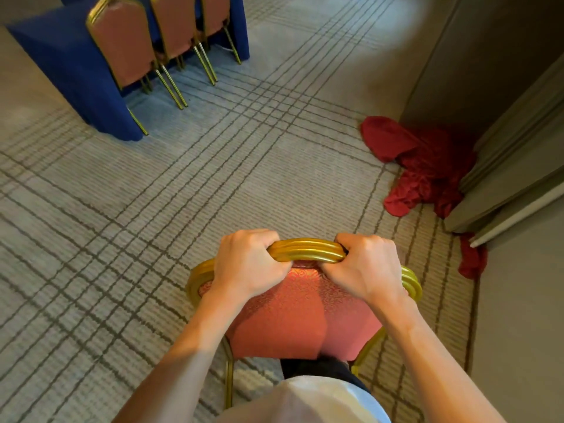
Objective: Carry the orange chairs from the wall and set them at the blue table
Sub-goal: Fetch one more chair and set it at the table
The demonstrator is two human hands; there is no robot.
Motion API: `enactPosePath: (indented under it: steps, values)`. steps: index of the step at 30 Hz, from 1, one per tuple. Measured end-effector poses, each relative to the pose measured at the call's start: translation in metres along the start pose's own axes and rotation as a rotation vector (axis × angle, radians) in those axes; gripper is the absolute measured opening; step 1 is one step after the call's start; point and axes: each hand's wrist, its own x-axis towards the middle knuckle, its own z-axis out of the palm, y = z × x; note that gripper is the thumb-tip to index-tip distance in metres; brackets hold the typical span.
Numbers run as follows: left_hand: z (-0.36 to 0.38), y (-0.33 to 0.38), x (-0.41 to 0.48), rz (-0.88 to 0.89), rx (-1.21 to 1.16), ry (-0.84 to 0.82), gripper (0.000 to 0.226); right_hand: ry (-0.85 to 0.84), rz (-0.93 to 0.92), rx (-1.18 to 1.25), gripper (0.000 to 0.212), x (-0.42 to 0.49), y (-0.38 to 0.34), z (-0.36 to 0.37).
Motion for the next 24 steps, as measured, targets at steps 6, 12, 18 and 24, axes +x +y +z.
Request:
enactPosePath:
  steps: [6, 12, 18, 24]
  values:
    - [0.018, -0.021, 0.108, -0.051, 0.049, -0.004, 0.049, 0.011, -0.047, 0.053, 0.053, 0.121, 0.02, 0.022]
    - [0.021, -0.058, 0.188, -0.065, 0.049, 0.026, 0.049, 0.012, -0.128, 0.07, 0.053, 0.215, 0.014, 0.035]
    - [0.032, -0.108, 0.271, -0.028, 0.038, 0.07, 0.045, -0.019, -0.171, 0.059, 0.054, 0.318, 0.005, 0.064]
    - [0.046, -0.175, 0.377, -0.051, 0.015, 0.062, 0.054, -0.075, -0.118, 0.062, 0.055, 0.433, -0.014, 0.1]
